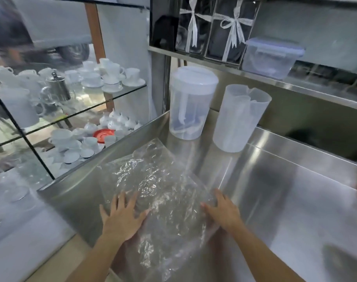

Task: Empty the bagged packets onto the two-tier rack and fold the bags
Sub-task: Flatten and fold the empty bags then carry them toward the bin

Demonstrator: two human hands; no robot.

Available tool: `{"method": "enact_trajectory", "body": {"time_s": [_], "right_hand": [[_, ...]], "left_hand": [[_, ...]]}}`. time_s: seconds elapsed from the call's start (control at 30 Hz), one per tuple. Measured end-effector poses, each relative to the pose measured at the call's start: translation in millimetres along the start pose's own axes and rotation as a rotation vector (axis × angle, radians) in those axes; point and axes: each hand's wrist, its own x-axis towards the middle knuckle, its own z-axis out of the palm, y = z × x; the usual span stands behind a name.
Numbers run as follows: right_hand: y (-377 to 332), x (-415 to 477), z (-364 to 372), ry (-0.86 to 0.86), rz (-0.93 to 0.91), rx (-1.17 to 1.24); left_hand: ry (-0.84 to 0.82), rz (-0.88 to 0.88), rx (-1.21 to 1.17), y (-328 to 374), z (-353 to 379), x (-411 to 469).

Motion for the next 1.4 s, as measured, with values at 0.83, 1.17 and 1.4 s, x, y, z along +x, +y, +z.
{"method": "enact_trajectory", "body": {"time_s": [0.83,1.17,1.4], "right_hand": [[17.4,-33.8,-27.9,-0.29,0.237,1.063],[94.5,-78.4,-71.8,-0.253,0.225,1.519],[172.2,-131.7,-70.5,-0.345,0.154,1.081]], "left_hand": [[0.04,-0.38,-0.405,45.1,-18.4,-22.3],[-0.74,-0.331,-1.406,128.2,0.4,-9.9],[-0.865,-0.127,-1.401,163.1,19.6,-17.7]]}}
